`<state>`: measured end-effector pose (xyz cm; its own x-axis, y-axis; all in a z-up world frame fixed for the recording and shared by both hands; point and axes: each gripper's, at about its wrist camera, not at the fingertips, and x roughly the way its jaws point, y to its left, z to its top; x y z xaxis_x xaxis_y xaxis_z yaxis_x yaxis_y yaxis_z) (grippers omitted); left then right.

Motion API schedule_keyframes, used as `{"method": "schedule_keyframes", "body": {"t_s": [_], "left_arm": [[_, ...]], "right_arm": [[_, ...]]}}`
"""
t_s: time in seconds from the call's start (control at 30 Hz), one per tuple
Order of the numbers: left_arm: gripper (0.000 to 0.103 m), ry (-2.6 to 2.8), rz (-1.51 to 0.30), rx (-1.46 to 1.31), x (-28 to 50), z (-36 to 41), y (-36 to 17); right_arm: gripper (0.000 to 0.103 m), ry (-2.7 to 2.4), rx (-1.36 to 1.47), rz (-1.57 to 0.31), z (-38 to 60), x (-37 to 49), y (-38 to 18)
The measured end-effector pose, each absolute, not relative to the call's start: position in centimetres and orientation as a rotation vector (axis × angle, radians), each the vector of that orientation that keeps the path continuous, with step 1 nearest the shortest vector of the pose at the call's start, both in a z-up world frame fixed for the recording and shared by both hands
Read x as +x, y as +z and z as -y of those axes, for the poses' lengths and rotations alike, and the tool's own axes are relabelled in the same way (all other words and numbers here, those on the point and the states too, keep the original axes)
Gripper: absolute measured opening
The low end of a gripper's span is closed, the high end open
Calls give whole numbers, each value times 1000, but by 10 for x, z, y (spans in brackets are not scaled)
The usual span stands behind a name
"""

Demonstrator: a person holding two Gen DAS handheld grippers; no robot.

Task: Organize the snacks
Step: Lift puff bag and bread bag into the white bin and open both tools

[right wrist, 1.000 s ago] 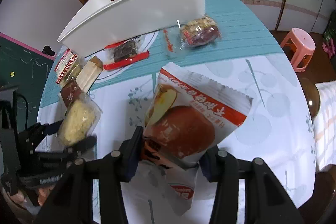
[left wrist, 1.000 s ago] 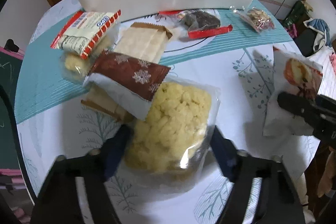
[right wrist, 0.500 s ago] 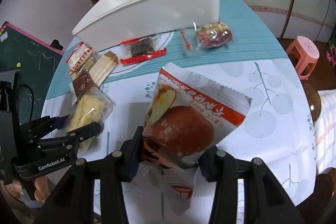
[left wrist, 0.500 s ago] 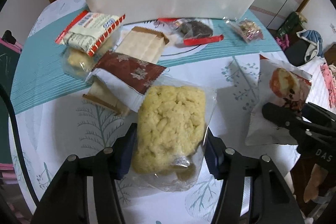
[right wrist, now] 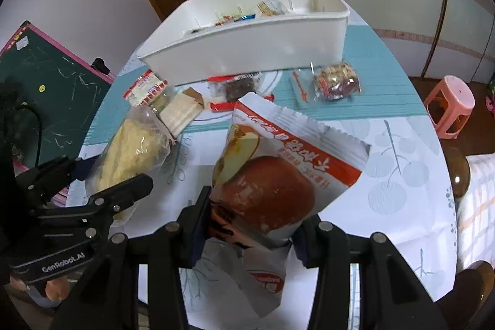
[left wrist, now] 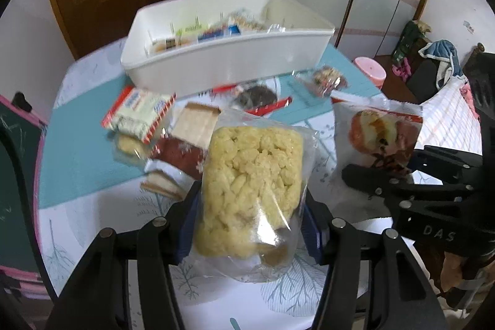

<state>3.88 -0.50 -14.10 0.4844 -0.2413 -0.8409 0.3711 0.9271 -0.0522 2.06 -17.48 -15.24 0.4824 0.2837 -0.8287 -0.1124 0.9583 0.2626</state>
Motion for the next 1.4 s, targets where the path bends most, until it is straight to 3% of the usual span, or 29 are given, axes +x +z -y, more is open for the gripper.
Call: {"method": "schedule_keyframes", "body": {"t_s": [0.5, 1.4], "left_arm": [[56, -385, -842, 122, 46, 4, -78], [56, -237, -576, 124, 136, -12, 51]], "right_arm": [[46, 264, 155, -942, 168, 24, -110], [46, 232, 57, -660, 174, 106, 12]]}}
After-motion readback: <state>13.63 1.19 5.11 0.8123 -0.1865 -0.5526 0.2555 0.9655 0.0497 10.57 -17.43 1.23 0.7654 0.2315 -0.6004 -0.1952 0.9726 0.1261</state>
